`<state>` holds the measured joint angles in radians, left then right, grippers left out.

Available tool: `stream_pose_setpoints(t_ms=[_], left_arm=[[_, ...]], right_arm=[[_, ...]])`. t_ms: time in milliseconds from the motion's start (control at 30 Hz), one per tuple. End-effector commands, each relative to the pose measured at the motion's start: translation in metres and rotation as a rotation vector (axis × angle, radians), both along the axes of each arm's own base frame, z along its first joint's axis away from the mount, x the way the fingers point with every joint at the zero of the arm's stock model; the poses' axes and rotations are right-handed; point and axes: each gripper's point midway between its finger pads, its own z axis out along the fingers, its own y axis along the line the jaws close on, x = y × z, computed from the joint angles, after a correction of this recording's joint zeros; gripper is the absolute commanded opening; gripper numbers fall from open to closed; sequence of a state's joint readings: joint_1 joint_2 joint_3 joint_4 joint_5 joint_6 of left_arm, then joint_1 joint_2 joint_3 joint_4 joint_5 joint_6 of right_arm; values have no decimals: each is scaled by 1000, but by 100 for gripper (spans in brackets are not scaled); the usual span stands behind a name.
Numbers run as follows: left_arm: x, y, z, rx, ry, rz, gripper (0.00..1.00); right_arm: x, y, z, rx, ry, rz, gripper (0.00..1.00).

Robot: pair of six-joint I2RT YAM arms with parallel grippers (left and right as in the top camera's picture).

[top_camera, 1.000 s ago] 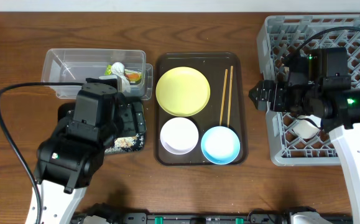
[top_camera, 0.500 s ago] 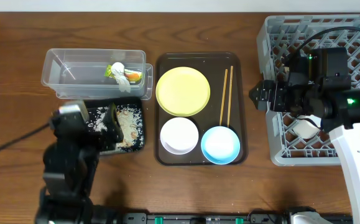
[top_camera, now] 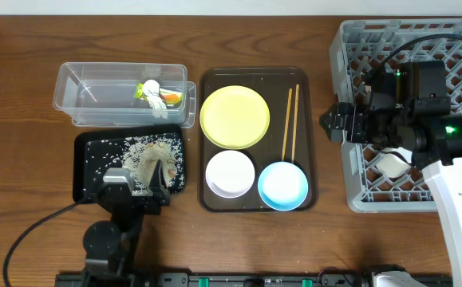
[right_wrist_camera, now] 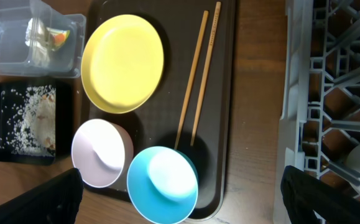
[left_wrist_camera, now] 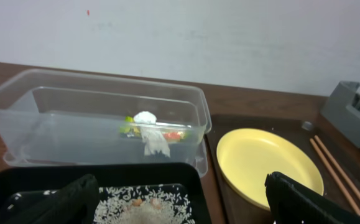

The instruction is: Sort waste into correct bins and load items into the dishwasher rack

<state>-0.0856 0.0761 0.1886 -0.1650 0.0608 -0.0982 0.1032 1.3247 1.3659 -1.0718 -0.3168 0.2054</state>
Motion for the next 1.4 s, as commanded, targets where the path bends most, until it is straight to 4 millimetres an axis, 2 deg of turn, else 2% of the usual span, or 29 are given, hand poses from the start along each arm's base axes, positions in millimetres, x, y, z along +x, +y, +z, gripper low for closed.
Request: stream_pose_setpoints(t_ms=[0, 267, 400, 1100, 1200, 1267, 1367], left_arm=[[1, 0, -10, 16, -23, -7, 88], [8, -1, -29, 4, -64, -6, 88], [7, 0, -49, 12, 9, -2, 88], [7, 0, -49, 12, 12, -2, 88], [7, 0, -49, 12, 12, -2, 88], [7, 0, -49, 12, 12, -2, 88], [7, 0, -49, 12, 12, -2, 88]], right_arm=[[2, 3, 3, 2, -7, 3, 99], [2, 3, 3, 2, -7, 3, 99], [2, 3, 3, 2, -7, 3, 99], [1, 5, 4, 12, -7, 8, 99], [18, 23, 24, 106, -114, 65, 99], [18, 38, 34, 186, -133, 114, 99], [28, 58, 32, 210, -151, 138, 99]])
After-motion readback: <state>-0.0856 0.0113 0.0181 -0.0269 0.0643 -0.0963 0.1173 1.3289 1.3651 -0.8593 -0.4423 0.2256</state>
